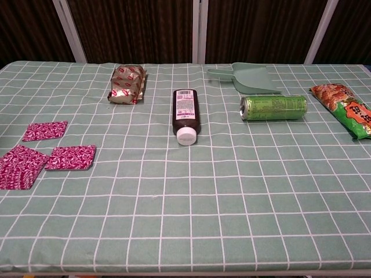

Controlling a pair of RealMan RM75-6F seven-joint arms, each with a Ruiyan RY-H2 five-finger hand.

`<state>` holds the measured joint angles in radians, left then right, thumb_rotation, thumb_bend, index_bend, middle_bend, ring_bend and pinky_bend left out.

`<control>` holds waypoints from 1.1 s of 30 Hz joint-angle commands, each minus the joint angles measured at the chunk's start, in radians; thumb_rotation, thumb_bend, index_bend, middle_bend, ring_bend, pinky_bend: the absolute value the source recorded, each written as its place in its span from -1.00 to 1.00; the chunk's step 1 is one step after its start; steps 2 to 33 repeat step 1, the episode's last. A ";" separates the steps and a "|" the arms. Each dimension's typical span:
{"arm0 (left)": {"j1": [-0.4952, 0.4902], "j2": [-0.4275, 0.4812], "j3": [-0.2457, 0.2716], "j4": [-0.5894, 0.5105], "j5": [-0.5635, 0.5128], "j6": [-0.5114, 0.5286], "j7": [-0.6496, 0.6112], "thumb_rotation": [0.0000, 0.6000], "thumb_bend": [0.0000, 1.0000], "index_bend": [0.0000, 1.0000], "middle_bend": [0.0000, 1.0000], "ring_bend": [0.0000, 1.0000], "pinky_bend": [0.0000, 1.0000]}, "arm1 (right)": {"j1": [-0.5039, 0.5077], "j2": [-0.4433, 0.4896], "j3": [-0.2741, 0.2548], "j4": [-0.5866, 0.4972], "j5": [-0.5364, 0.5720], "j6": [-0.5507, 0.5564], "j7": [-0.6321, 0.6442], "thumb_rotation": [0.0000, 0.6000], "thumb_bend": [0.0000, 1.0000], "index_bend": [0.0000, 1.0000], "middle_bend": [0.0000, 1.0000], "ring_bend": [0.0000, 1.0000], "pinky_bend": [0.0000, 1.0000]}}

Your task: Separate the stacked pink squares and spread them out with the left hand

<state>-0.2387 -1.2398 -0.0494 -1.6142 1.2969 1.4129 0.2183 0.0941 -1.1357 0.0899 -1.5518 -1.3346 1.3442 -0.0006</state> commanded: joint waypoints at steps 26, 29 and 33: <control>0.018 0.005 0.004 0.001 0.011 0.017 -0.015 1.00 -0.69 -0.79 -0.88 -0.99 -0.83 | -0.001 -0.001 -0.002 0.003 0.000 -0.001 0.001 1.00 -0.69 -1.00 -1.00 -1.00 -1.00; 0.018 0.005 0.004 0.001 0.011 0.017 -0.015 1.00 -0.69 -0.79 -0.88 -0.99 -0.83 | -0.001 -0.001 -0.002 0.003 0.000 -0.001 0.001 1.00 -0.69 -1.00 -1.00 -1.00 -1.00; 0.018 0.005 0.004 0.001 0.011 0.017 -0.015 1.00 -0.69 -0.79 -0.88 -0.99 -0.83 | -0.001 -0.001 -0.002 0.003 0.000 -0.001 0.001 1.00 -0.69 -1.00 -1.00 -1.00 -1.00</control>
